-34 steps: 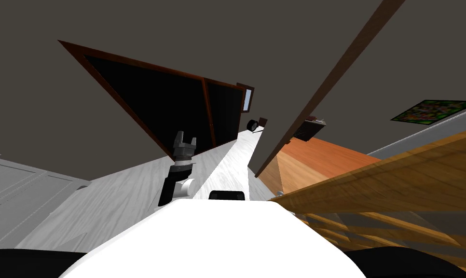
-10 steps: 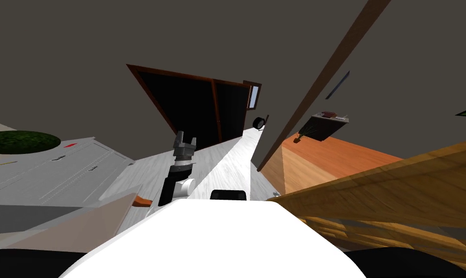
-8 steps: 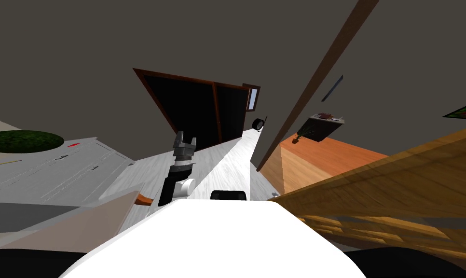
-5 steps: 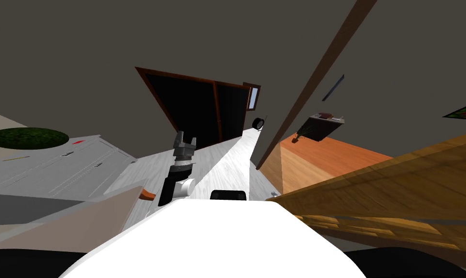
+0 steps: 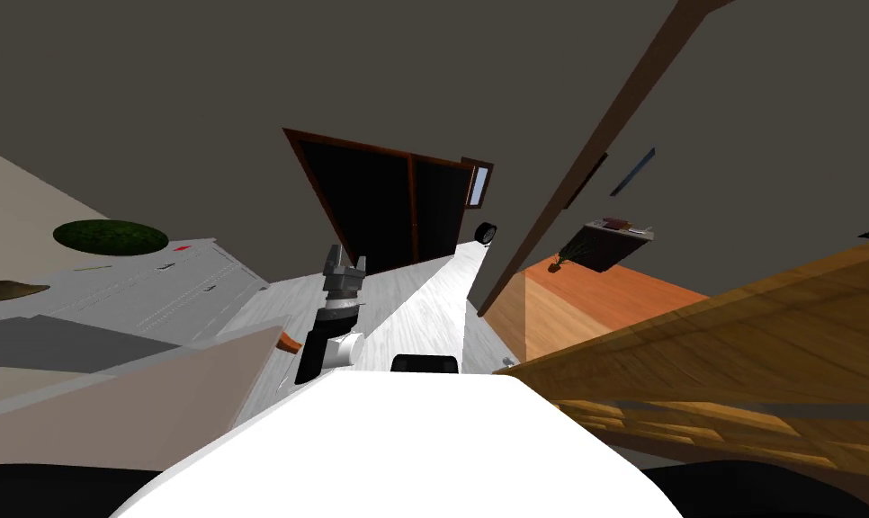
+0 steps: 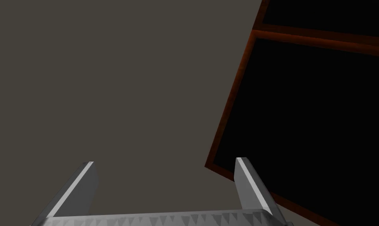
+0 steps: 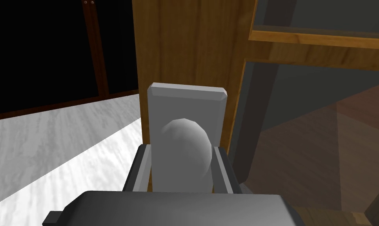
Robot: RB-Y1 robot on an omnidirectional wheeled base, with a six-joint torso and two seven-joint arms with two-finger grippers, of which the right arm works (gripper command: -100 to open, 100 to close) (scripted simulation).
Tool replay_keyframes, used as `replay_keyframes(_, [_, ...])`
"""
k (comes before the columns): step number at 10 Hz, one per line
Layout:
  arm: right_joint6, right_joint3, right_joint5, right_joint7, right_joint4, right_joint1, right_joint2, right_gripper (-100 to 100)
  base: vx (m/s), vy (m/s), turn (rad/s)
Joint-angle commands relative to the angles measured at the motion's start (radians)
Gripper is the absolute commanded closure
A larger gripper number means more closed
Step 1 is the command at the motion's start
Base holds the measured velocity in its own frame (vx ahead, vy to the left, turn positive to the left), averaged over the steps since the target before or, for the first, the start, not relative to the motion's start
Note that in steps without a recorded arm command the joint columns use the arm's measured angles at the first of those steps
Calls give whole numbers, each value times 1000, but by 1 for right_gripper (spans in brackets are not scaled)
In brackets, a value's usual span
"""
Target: Pull the door open
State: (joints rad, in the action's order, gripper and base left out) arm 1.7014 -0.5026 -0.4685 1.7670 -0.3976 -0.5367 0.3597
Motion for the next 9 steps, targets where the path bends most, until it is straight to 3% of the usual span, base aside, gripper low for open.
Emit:
replay_keyframes(1, [-14, 2, -6, 7, 6, -4, 4, 100, -110, -54, 365])
replay_keyframes(4, [-54, -8, -11, 18, 8, -23, -1, 100, -102, -37, 311])
replay_keyframes(5, [-54, -8, -11, 18, -23, -23, -1, 100, -58, -14, 142])
replay_keyframes(6, [-54, -8, -11, 18, 1, -23, -1, 100, -32, 9, -3])
replay_keyframes(9, [-65, -10, -14, 21, 7, -29, -2, 100, -23, -7, 75])
